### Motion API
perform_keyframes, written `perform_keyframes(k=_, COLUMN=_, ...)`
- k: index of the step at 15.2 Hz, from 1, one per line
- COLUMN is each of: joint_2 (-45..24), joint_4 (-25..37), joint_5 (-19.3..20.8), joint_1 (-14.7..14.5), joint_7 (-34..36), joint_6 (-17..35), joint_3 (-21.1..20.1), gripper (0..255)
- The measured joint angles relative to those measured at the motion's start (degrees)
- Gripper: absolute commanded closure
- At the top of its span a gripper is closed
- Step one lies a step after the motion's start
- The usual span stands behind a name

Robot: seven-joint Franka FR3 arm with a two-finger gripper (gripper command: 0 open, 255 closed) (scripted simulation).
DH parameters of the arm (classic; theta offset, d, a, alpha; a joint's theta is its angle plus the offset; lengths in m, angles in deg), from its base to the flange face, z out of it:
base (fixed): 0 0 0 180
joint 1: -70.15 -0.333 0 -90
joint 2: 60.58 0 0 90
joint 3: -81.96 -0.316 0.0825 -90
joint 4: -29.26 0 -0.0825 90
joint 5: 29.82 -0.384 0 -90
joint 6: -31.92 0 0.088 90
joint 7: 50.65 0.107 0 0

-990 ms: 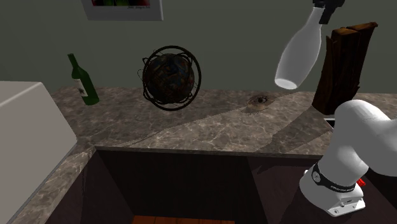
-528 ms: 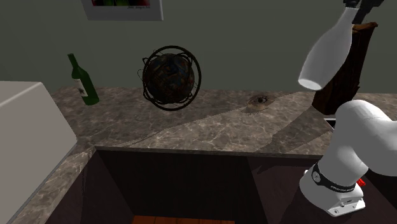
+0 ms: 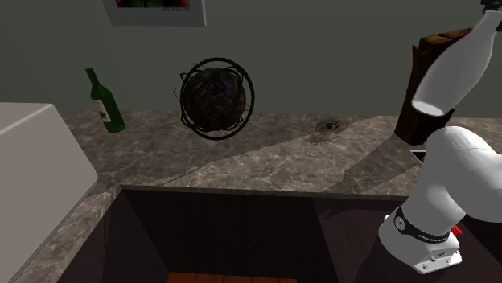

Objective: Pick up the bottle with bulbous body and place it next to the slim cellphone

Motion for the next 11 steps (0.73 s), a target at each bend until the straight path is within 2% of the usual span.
perform_keyframes(k=8, joint_2=4.92, joint_4=6.36, joint_5=10.33, joint_1=-0.14, joint_7=-10.73, joint_6=-8.39, joint_3=1.76, gripper=255)
perform_keyframes(k=11, joint_2=6.03, joint_4=10.46, joint_5=15.71, joint_1=-0.43, joint_7=-16.48, joint_6=-12.09, joint_3=2.02, gripper=255)
